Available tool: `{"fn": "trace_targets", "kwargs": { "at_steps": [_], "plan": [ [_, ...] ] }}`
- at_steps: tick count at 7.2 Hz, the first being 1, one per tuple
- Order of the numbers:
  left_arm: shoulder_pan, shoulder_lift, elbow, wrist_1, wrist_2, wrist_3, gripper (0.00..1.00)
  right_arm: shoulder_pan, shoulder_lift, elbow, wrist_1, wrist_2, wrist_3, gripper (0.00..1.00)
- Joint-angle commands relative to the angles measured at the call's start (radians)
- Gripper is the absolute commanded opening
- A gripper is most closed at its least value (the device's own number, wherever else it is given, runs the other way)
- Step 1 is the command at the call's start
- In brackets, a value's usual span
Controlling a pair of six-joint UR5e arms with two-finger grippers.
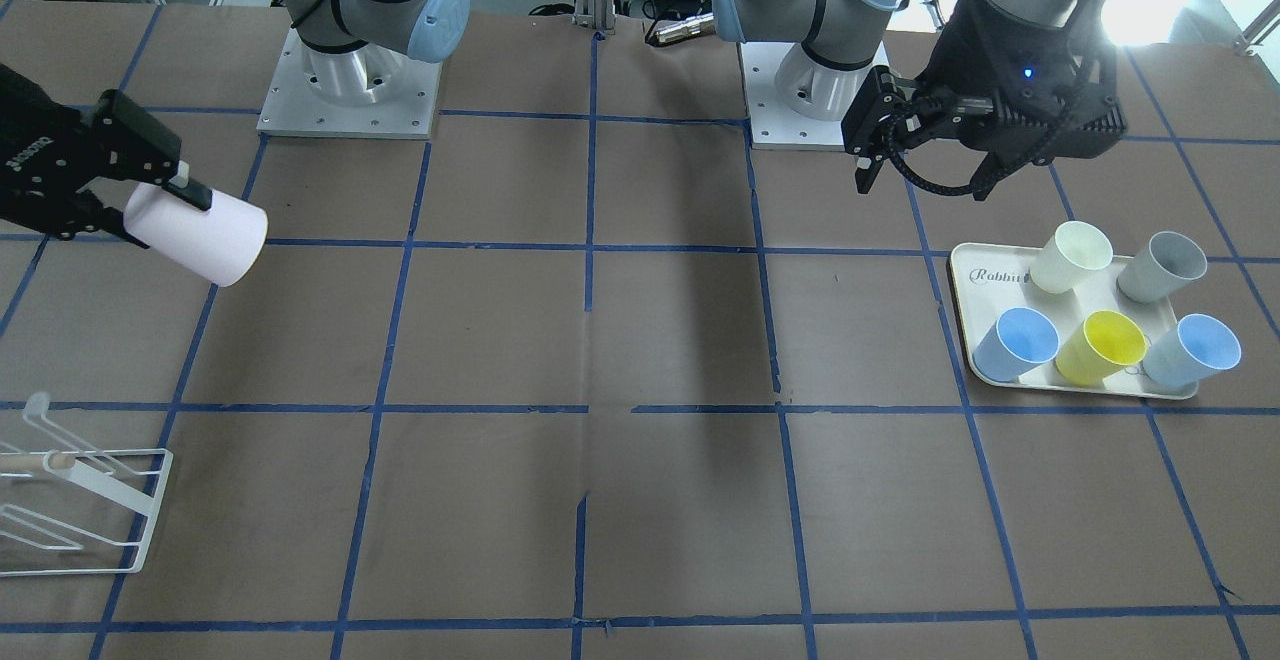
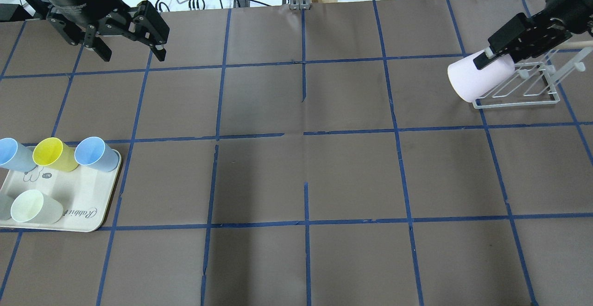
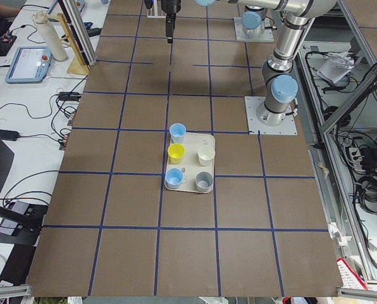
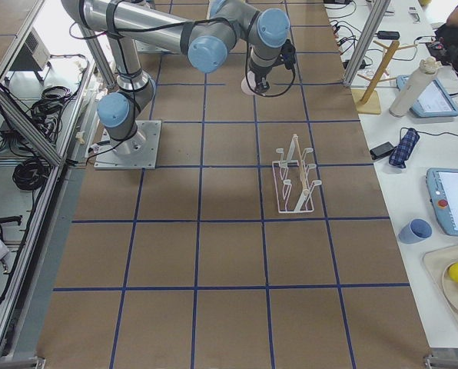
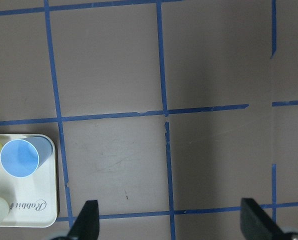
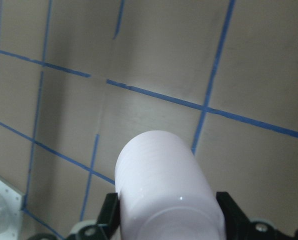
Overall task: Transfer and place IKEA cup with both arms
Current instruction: 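Lift the pink cup off the rack and carry it toward the left gripper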
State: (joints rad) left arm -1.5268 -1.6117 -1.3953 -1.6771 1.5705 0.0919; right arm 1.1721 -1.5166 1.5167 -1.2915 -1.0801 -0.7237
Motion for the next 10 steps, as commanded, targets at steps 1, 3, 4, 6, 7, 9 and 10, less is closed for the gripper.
{"fn": "trace_targets", "kwargs": {
  "at_steps": [1,3,4,6,7,9,10],
  "plan": [
    [0.023,0.004,-0.001,-0.006,-0.016,0.014,1.0,0.052,-0.017,0.003,0.086,0.24,0.054,0.26],
    [0.086,0.012,0.001,-0.041,-0.133,0.032,1.0,0.135,-0.008,0.003,0.154,0.41,0.093,0.26],
    [0.167,0.027,0.001,-0.115,-0.192,0.154,1.0,0.155,-0.005,0.005,0.173,0.512,0.119,0.26],
    [0.356,0.026,-0.01,-0.256,-0.439,0.262,1.0,0.224,-0.004,0.048,0.189,0.705,0.157,0.26],
    [0.375,0.007,-0.031,-0.282,-0.571,0.285,1.0,0.251,-0.008,0.077,0.189,0.806,0.17,0.26],
    [0.363,0.018,-0.169,-0.296,-0.816,0.287,1.0,0.303,-0.014,0.112,0.189,0.958,0.181,0.26],
    [0.36,0.032,-0.259,-0.296,-0.963,0.288,1.0,0.329,-0.013,0.12,0.19,0.988,0.184,0.26]
  ]
}}
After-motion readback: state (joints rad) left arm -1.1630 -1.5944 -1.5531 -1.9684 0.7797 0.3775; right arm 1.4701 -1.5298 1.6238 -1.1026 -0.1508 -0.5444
